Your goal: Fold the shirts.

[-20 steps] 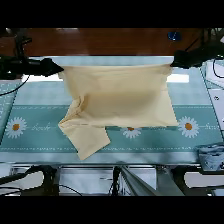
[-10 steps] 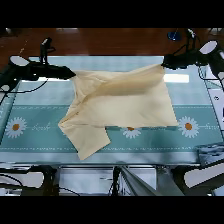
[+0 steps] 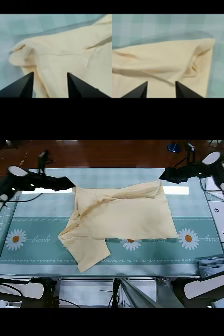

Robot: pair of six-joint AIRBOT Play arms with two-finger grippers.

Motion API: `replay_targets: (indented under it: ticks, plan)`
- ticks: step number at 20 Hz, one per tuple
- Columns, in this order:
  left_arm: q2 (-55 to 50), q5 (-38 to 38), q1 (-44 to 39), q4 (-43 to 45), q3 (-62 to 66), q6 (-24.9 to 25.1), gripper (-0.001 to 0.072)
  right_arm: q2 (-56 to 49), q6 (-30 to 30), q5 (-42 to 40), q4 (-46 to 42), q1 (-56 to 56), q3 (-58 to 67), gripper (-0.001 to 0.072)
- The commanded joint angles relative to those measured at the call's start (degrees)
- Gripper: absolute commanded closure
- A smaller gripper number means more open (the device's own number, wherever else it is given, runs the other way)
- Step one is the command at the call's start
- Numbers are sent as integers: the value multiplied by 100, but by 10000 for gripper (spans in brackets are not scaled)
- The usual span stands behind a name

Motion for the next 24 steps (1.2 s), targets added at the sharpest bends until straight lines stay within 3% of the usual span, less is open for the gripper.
replay_targets:
  ticks: [1, 2, 4, 5, 7, 11, 15, 20, 24]
  plan:
    - [452, -2280, 925, 1867, 442, -1895, 244, 726, -122, 1193, -1700, -354, 129, 281]
    - [610, -2900, 1191, 2382, 376, -2004, 244, 887, 35, 1554, -2273, -522, 127, 291]
    - [979, -3397, 1626, 2649, -131, -1967, 241, 1078, 334, 2006, -2361, -973, 9, 318]
    - [1167, -3410, 1738, 2618, -479, -1864, 224, 1126, 321, 2122, -2170, -1145, -144, 318]
    - [1574, -3368, 1768, 2608, -1307, -1731, 53, 1226, 197, 2197, -1714, -1408, -632, 313]
    - [2267, -3296, 1676, 2524, -2983, -1351, 29, 1311, -57, 2223, -1482, -1515, -1821, 272]
    - [2691, -2503, 1681, 2461, -4096, -1204, 29, 1314, -256, 2221, -1178, -1508, -2695, 273]
    - [2688, -1471, 1659, 935, -4621, -835, 29, 1346, -540, 2046, -551, -1510, -2914, 274]
    - [2625, -981, 1316, 874, -4658, -846, 29, 1587, -636, 1923, -549, -1517, -2914, 274]
